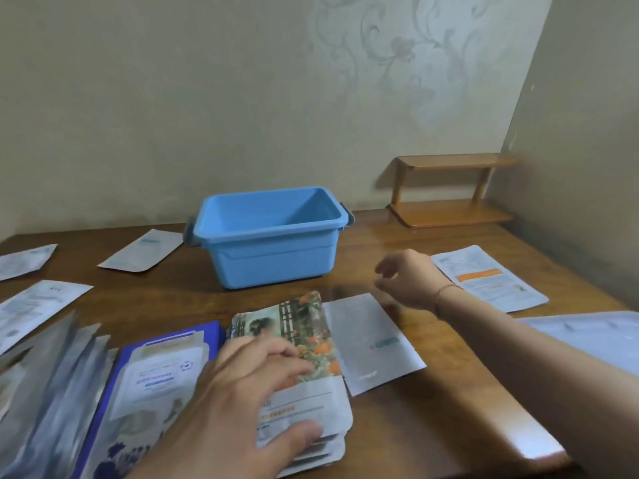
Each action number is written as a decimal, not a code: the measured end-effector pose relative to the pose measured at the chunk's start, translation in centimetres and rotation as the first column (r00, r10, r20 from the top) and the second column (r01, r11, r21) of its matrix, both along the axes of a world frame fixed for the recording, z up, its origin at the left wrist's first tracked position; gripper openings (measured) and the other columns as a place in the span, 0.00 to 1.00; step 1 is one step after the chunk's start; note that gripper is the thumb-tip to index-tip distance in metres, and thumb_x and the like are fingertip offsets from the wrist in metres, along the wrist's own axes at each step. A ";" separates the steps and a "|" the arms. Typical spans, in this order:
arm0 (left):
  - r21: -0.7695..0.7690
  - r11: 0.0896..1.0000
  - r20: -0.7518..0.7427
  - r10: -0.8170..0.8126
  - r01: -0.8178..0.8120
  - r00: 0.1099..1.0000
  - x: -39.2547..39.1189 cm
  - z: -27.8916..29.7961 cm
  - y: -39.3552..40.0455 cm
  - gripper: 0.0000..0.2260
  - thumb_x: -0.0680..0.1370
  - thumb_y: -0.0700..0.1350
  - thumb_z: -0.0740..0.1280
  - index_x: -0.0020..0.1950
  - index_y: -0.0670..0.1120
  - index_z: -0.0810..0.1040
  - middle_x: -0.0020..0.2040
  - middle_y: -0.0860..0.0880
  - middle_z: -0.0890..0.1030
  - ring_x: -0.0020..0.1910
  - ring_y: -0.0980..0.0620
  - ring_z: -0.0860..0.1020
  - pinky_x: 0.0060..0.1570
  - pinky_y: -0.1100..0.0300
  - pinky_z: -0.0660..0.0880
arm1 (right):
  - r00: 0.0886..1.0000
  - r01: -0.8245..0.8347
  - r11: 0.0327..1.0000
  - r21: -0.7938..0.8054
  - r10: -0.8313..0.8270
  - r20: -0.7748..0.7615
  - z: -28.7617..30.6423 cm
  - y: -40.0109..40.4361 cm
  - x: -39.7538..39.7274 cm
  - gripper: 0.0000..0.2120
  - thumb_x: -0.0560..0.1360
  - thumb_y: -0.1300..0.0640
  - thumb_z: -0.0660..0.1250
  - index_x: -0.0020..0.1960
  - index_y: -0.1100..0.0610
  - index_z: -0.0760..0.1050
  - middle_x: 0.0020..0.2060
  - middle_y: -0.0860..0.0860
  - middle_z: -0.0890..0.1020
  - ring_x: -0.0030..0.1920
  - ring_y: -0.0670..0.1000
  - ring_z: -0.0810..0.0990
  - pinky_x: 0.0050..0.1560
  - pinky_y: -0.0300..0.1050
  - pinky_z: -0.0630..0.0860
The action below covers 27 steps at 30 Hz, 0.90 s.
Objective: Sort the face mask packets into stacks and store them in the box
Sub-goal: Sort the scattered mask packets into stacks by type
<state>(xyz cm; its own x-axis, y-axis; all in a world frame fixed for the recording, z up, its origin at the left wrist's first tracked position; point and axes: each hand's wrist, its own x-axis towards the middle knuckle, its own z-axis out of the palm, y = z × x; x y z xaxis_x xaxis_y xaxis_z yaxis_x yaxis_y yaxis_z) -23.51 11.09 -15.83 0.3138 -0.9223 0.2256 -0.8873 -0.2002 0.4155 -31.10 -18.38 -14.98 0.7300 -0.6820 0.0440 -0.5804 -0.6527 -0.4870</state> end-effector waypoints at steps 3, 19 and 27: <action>0.003 0.995 -0.014 -0.105 0.105 0.994 -1.8 1.6 -4.4 0.28 0.67 0.73 0.58 0.64 0.65 0.72 0.62 0.73 0.64 0.66 0.72 0.58 0.65 0.71 0.60 | 0.979 0.186 0.970 -0.154 -0.196 -0.049 -0.4 -5.1 -2.8 0.17 0.74 0.54 0.67 0.62 0.55 0.77 0.58 0.54 0.80 0.55 0.55 0.78 0.48 0.44 0.75; 0.421 0.880 0.053 -0.266 0.220 0.963 -4.4 -1.4 -32.9 0.28 0.78 0.60 0.64 0.75 0.51 0.65 0.72 0.50 0.67 0.72 0.46 0.64 0.70 0.48 0.65 | 0.870 0.468 0.882 0.057 -0.448 -0.205 -1.4 -15.8 -13.3 0.09 0.69 0.55 0.69 0.34 0.56 0.71 0.31 0.51 0.73 0.32 0.51 0.69 0.28 0.40 0.64; 0.409 0.897 0.282 -0.296 0.164 0.913 -5.7 -2.8 -33.9 0.38 0.73 0.71 0.59 0.76 0.51 0.60 0.72 0.49 0.66 0.70 0.45 0.64 0.68 0.46 0.66 | 0.905 0.404 0.850 0.338 -0.426 -0.009 -2.3 -16.7 -12.9 0.11 0.72 0.65 0.70 0.52 0.55 0.77 0.39 0.52 0.81 0.34 0.50 0.78 0.29 0.38 0.73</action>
<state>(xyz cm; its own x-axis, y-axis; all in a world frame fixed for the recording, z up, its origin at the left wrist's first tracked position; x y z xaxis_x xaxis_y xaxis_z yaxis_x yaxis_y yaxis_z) -29.21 -22.84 -18.67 0.0506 -0.9944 -0.0933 -0.9982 -0.0534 0.0280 -44.01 -35.04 -17.26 0.3790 -0.9046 -0.1953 -0.7220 -0.1570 -0.6738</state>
